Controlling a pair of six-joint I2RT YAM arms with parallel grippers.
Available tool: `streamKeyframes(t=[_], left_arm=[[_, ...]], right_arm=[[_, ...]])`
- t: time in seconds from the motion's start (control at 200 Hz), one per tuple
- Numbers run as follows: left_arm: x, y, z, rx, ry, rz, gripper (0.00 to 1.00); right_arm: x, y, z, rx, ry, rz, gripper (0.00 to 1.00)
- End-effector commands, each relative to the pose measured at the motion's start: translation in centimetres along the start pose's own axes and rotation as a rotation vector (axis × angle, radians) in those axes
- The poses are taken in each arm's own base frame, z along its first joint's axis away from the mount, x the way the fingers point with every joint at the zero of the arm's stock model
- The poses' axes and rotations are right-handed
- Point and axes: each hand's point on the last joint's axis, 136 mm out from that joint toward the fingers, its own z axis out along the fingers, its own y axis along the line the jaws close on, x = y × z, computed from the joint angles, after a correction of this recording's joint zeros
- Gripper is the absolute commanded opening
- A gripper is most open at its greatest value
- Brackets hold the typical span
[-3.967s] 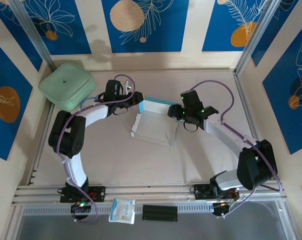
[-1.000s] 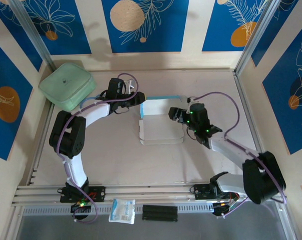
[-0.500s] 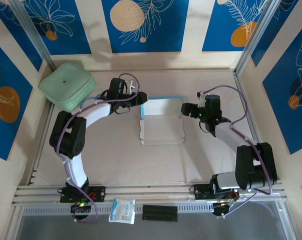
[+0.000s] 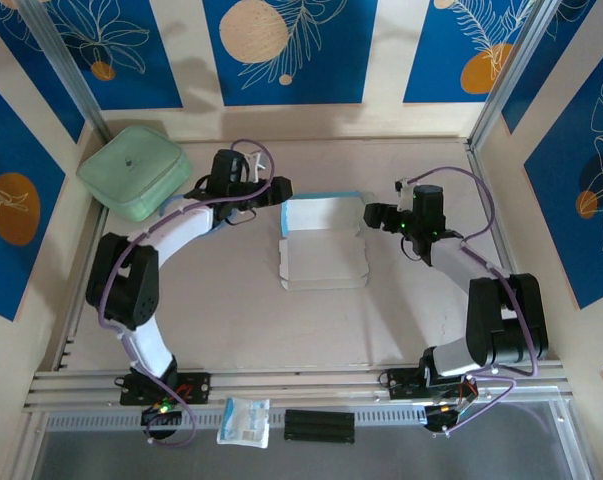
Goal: Fold the paper box
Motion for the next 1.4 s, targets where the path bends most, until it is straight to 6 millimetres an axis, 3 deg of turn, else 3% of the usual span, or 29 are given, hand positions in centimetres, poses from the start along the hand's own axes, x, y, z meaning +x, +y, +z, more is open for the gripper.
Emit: streamKeyframes(t=[0.0,0.125,0.27,0.46,0.87,1.045,1.236,1.396], left_arm=[[-0.1,-3.1,-2.8,-0.002,-0.049,0.072,0.72],[2.6,-5.1,-4.3,-0.107,-0.042,0.168,0.69],[6.4,-7.7,-4.3,-0.151,-0.013,0.27,0.61],[8.5,-9.3,-3.6,-0.15,0.016,0.321,0.59],[11.6,-8.0,-0.9,-0.188,0.149,0.297,0.55],[11.9,-7.3,-0.6,-0.216,0.155,0.286,0.54],[12.5,-6.0,-0.4,-0.269,0.167,0.254,0.49],[13.5,-4.7,0.5,-0.308,0.193,0.205,0.42]], right_arm=[[-1.1,0.2,0.4,-0.034,0.002,-0.022,0.81],[-1.2,-0.1,0.9,-0.047,0.017,-0.018,0.74],[-1.5,-0.2,1.7,-0.055,0.042,-0.004,0.63],[-1.5,0.1,2.1,-0.069,0.062,-0.005,0.57],[-0.4,1.6,2.9,-0.05,0.117,-0.028,0.34],[-0.3,2.2,3.2,-0.009,0.109,-0.083,0.22],[-0.1,2.7,2.9,0.093,0.071,-0.153,0.11],[-0.1,3.8,2.3,0.186,0.01,-0.212,0.08]])
